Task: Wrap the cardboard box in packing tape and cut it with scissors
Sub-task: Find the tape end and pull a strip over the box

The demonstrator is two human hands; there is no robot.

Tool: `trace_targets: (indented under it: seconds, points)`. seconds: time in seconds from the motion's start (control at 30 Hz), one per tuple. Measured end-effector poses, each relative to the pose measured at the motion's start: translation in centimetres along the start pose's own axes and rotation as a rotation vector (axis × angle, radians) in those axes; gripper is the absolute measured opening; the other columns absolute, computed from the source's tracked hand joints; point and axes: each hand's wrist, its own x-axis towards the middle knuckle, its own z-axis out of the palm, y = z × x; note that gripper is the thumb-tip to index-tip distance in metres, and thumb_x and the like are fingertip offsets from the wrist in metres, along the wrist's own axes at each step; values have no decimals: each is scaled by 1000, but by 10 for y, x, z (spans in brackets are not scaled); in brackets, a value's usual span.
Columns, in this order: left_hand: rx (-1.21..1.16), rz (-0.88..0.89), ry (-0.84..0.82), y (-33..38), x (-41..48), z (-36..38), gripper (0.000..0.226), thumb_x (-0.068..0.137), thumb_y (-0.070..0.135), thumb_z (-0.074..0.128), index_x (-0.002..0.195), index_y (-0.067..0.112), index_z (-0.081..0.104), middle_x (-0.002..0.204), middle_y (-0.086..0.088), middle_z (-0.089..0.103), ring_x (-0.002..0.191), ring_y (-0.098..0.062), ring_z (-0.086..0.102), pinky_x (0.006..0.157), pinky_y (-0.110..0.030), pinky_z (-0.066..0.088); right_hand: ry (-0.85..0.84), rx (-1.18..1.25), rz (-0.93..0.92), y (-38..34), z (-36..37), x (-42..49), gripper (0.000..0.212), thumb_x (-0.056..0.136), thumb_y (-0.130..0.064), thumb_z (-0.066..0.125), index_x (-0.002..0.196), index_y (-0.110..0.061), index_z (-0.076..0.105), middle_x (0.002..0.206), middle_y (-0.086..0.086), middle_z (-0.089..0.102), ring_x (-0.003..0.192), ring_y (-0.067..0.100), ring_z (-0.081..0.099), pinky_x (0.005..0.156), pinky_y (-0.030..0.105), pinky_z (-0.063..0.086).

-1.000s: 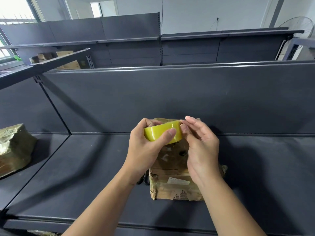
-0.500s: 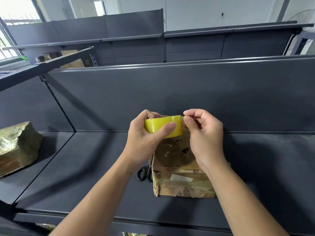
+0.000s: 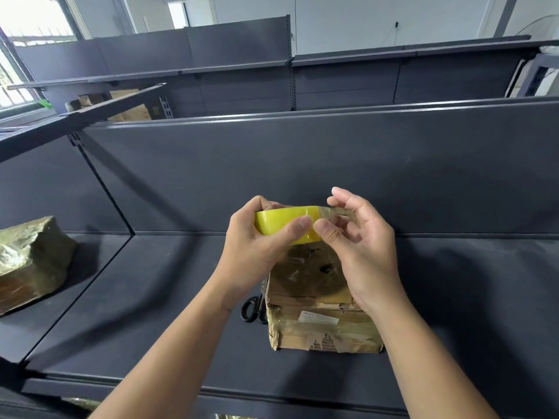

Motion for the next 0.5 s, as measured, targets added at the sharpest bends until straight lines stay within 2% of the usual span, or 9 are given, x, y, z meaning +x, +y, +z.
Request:
trace_targets:
  seconds: [0.07, 0.2, 0.3, 0.37, 0.5]
  points:
    - [6, 6, -13, -1, -1, 0, 62, 74, 34, 87, 94, -13, 53, 74, 12, 64, 65, -6, 58, 58, -22, 51, 24, -5, 43, 2, -2, 2, 47, 71, -38, 80, 117, -35, 69, 117, -2, 69, 108, 15, 69, 85, 31, 59]
    - [-15, 3, -34, 0, -2, 0, 63, 73, 34, 88, 93, -13, 51, 78, 14, 65, 68, -4, 59, 59, -21, 51, -3, 120, 166, 2, -4, 6, 17, 74, -27, 78, 91, -26, 78, 101, 4, 75, 102, 23, 70, 84, 36, 58]
    - [-18, -16, -63, 1, 1, -2, 49, 72, 33, 86, 80, 2, 49, 79, 14, 65, 70, -3, 59, 59, -22, 51, -6, 74, 155, 2, -6, 6, 9, 87, -11, 73, 91, -19, 76, 98, 7, 75, 97, 24, 72, 81, 36, 60]
    - [-30, -22, -89, 3, 1, -4, 46, 70, 34, 87, 77, 12, 47, 79, 13, 65, 70, -5, 59, 60, -24, 51, -10, 2, 115, 2, -7, 4, 10, 93, -10, 68, 93, -17, 74, 97, 6, 74, 93, 20, 71, 76, 31, 59]
    - [-73, -101, -78, 7, 5, -6, 52, 62, 46, 88, 82, 17, 51, 81, -1, 59, 75, -17, 58, 72, -52, 59, -20, -139, 46, 0, -5, 3, 9, 99, -18, 62, 93, -20, 68, 94, 1, 71, 83, 11, 69, 65, 26, 57]
